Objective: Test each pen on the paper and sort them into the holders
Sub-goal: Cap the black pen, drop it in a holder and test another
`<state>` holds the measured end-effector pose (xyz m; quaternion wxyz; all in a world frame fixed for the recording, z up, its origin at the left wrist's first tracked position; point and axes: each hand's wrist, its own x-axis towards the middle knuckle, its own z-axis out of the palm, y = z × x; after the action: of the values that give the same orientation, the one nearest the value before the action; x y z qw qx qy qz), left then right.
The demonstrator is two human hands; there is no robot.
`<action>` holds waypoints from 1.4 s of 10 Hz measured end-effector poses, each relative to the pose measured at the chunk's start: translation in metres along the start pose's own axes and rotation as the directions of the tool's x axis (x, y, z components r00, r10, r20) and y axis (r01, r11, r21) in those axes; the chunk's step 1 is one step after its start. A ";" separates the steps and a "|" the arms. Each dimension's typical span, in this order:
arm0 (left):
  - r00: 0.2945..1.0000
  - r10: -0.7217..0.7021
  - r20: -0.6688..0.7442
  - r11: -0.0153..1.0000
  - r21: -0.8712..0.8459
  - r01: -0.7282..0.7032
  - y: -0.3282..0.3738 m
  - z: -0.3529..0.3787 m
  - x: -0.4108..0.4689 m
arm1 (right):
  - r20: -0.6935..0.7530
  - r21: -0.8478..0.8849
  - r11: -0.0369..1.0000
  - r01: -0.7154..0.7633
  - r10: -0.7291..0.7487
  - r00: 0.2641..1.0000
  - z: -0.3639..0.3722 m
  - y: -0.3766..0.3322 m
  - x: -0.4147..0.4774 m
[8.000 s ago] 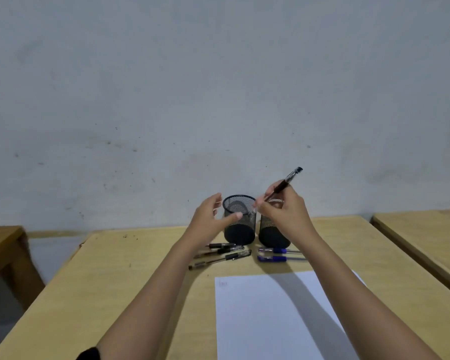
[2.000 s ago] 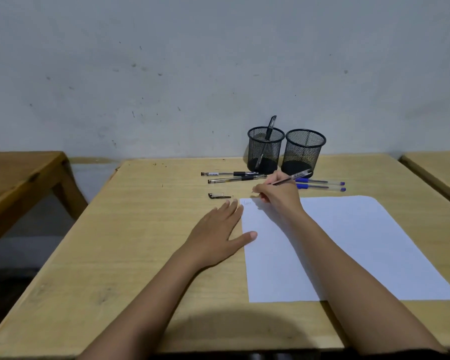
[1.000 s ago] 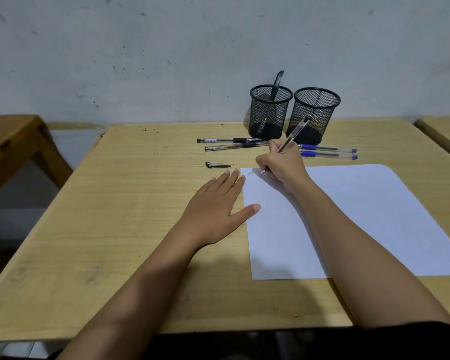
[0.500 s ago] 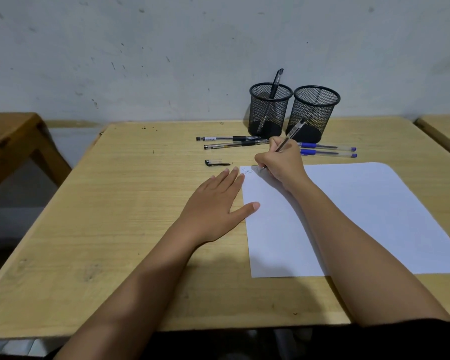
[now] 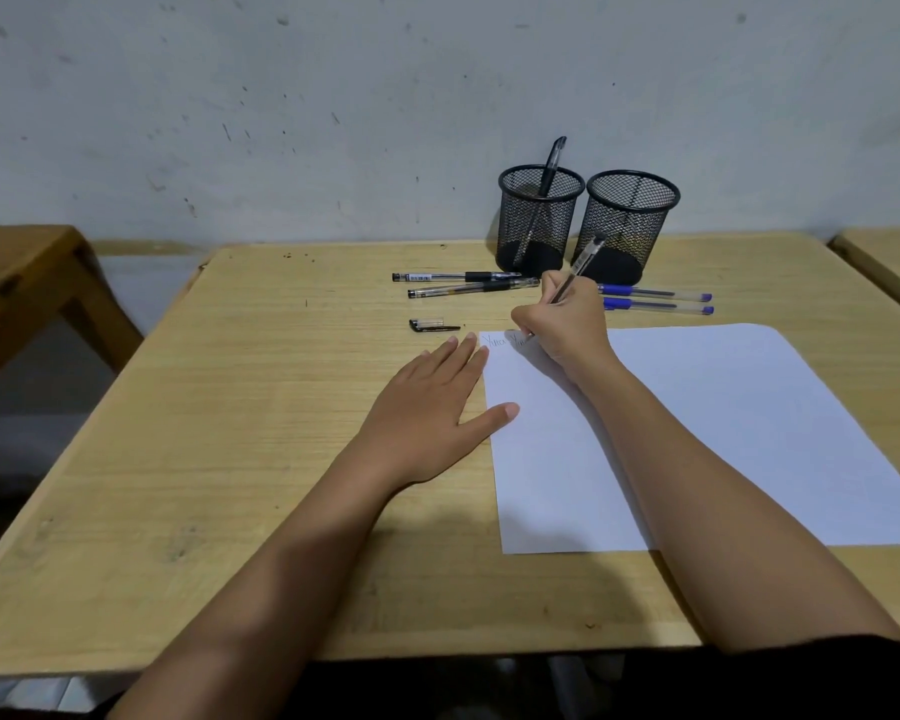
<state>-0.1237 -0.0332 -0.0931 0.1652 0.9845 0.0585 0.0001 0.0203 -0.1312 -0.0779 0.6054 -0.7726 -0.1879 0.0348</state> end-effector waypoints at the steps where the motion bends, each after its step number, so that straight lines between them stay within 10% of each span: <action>1: 1.000 0.000 0.000 1.000 0.006 0.000 0.000 0.000 0.000 | -0.053 0.079 0.996 -0.038 0.042 0.998 -0.007 0.003 0.002; 7: 1.000 0.006 -0.016 1.000 -0.001 -0.006 -0.002 0.002 0.002 | 0.033 -0.048 0.998 -0.035 0.036 0.999 -0.007 0.005 0.006; 10: 0.998 0.014 -0.066 0.999 -0.041 -0.017 0.000 -0.003 0.000 | 0.059 0.585 0.799 -0.140 0.130 0.990 -0.017 -0.003 0.001; 14: 0.972 -0.044 -0.229 0.921 -0.387 -0.049 -0.005 -0.012 0.003 | 0.125 0.551 0.812 -0.192 0.147 0.981 -0.031 -0.025 -0.003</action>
<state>-0.1212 -0.0238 -0.0835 0.3498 0.9251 0.0749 0.1274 0.0202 -0.1561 -0.0465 0.7920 -0.5728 -0.1227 0.1718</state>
